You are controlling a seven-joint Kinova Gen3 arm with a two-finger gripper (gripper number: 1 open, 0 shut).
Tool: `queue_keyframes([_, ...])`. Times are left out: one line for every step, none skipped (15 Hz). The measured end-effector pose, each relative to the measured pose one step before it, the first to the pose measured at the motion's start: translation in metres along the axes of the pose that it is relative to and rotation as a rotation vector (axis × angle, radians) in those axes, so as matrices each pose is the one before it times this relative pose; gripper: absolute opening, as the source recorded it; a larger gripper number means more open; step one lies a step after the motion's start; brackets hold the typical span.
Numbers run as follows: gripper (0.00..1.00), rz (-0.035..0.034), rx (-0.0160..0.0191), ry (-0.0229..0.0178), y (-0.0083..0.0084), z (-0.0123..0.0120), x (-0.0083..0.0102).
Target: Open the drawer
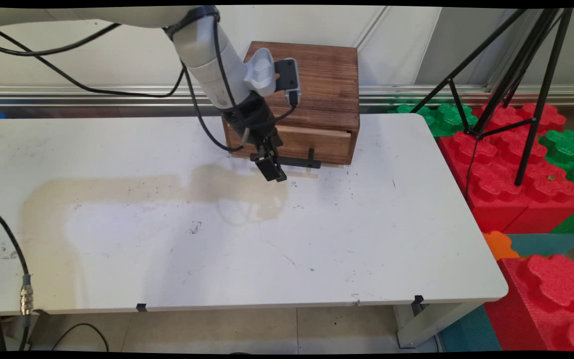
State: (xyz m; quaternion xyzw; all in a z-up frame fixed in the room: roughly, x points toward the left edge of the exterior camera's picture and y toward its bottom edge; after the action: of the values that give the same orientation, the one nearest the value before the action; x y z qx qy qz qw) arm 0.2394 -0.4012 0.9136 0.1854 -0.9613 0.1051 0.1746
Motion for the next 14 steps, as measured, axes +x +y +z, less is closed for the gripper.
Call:
queue_keyframes([1.00,0.00510,0.00243,-0.00020,-0.00270,0.00377,0.00132])
queue_keyframes([1.00,0.00588,0.00316,-0.00114,-0.00346,0.00442,0.00132])
queue_keyframes([1.00,0.00461,0.00264,-0.00067,-0.00304,0.00364,0.00108])
queue_keyframes([1.00,0.00217,0.00212,-0.00091,-0.00216,0.00237,0.00043])
queue_keyframes([1.00,0.00315,0.00300,-0.00181,-0.00310,0.00345,0.00034])
queue_keyframes([1.00,0.00348,0.00288,-0.00218,-0.00354,0.00404,0.00032])
queue_keyframes([1.00,0.00602,0.00087,-0.00265,-0.00321,0.00417,0.00023])
queue_keyframes([1.00,0.00580,-0.00071,-0.00315,-0.00257,0.00380,-0.00005])
queue_keyframes([1.00,0.00387,-0.00117,-0.00254,-0.00165,0.00266,-0.00021])
queue_keyframes([1.00,0.00561,-0.00187,-0.00391,-0.00236,0.00389,-0.00028])
queue_keyframes([1.00,0.00383,-0.00050,-0.00236,-0.00167,0.00260,-0.00012])
queue_keyframes([1.00,0.00599,-0.00079,-0.00319,-0.00239,0.00386,-0.00005])
queue_keyframes([1.00,0.00404,-0.00036,-0.00262,-0.00160,0.00268,-0.00014])
queue_keyframes([1.00,0.00587,-0.00040,-0.00413,-0.00221,0.00378,-0.00040])
